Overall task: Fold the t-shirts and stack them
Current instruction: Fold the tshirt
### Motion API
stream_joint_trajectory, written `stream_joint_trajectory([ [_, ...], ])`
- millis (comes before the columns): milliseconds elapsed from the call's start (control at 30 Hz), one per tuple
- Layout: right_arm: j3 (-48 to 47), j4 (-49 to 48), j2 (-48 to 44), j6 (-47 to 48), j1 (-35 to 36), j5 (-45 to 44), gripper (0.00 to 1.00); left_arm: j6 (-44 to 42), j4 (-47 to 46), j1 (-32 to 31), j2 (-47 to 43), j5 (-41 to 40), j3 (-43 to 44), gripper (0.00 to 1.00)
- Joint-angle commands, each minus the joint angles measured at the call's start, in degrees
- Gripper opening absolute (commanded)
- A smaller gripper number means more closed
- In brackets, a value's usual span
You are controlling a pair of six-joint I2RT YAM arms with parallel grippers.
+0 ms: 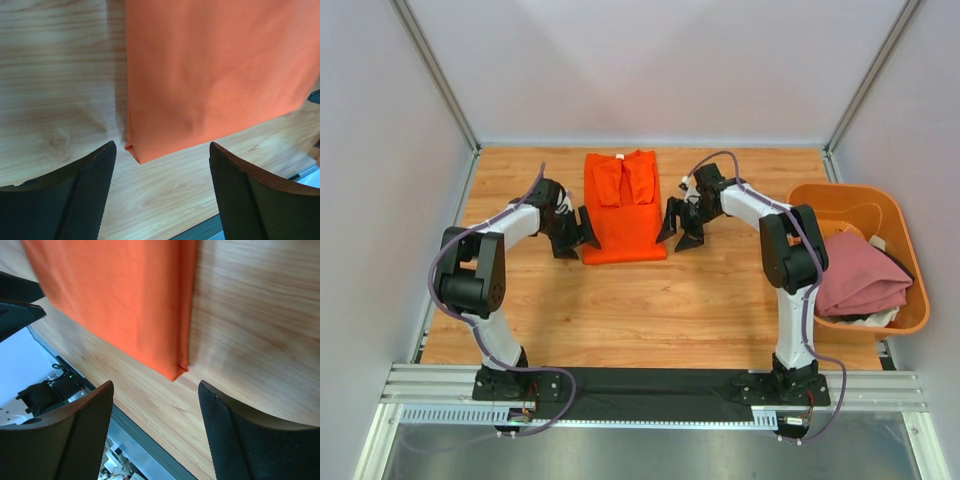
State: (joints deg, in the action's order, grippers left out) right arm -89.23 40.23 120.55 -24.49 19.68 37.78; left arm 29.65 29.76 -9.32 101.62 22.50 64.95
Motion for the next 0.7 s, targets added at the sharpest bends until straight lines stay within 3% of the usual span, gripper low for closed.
stream_joint_trajectory([
  [0, 1.3, -2.3, 0.1, 1.7, -0.6, -1.1, 0.68, -0.9, -1.7, -0.1, 1.7, 2.1, 1.7, 0.80],
  [200, 3.3, -3.0, 0.6, 1.2, 1.7, -1.1, 0.54, 0.6, -4.0, -1.0, 1.7, 3.9, -2.7, 0.60],
  [267, 4.4, -4.1, 0.3, 0.5, 2.3, -0.8, 0.51, 2.2, -5.3, -1.9, 0.9, 4.5, -4.6, 0.57],
  [367, 7.7, -7.6, -0.1, -1.2, 3.2, -0.1, 0.34, 4.4, -7.7, -3.2, -2.1, 4.5, -10.0, 0.55],
  [400, 9.1, -8.1, -0.3, -1.4, 3.4, -0.1, 0.19, 4.9, -8.2, -3.5, -2.7, 4.5, -11.1, 0.52],
  [467, 10.5, -8.5, -0.8, -2.0, 3.6, -0.4, 0.00, 6.1, -8.9, -4.0, -3.9, 5.1, -13.8, 0.45],
  [600, 17.7, -6.6, -5.7, -2.4, 4.3, -0.5, 0.00, 8.9, -4.5, -6.3, -9.2, 5.2, -18.5, 0.40],
  [667, 26.0, -6.6, -12.7, -3.0, 4.7, -1.1, 0.00, 10.7, -2.9, -7.5, -16.8, 4.0, -23.3, 0.40],
])
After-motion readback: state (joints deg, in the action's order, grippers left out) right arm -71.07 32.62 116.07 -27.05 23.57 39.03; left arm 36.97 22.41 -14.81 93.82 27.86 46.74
